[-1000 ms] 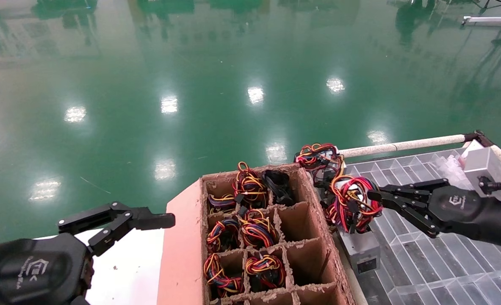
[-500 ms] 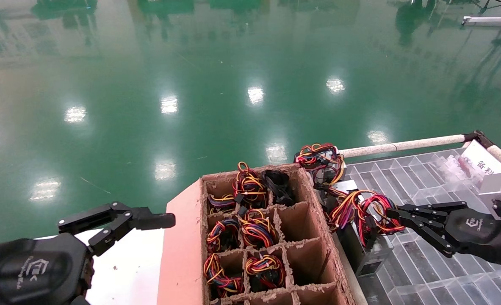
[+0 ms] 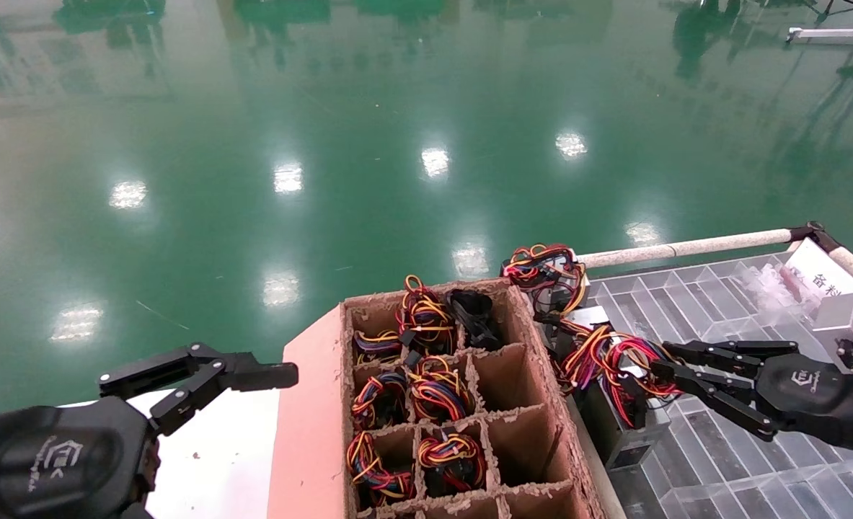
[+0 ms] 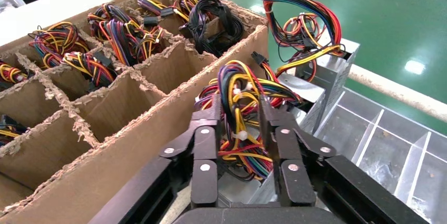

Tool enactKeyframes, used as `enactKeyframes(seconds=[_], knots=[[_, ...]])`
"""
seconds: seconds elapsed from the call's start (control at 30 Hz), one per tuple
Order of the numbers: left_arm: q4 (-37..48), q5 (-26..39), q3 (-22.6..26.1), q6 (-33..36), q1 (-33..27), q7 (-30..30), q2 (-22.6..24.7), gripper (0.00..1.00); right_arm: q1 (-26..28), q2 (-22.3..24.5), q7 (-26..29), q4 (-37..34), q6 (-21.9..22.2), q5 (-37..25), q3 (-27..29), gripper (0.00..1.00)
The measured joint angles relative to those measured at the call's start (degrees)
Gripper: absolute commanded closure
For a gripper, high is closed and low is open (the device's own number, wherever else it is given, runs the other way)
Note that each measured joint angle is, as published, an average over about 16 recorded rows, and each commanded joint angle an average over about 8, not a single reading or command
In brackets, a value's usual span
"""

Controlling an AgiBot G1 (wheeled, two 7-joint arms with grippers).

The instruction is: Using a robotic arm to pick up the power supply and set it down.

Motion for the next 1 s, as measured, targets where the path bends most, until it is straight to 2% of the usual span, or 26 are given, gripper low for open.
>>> enactKeyframes(seconds=[0.5, 1.0], knots=[[0.1, 0.0, 0.0, 0.0, 0.0, 0.0, 0.0, 0.00, -2.2, 1.5, 7.2, 5.9, -1.4, 7.9, 2.5, 0.00], [0.1, -0.1, 0.0, 0.0, 0.0, 0.0, 0.0, 0.00, -7.2, 2.0, 12.3, 19.4, -0.2, 12.1, 4.1, 0.00]])
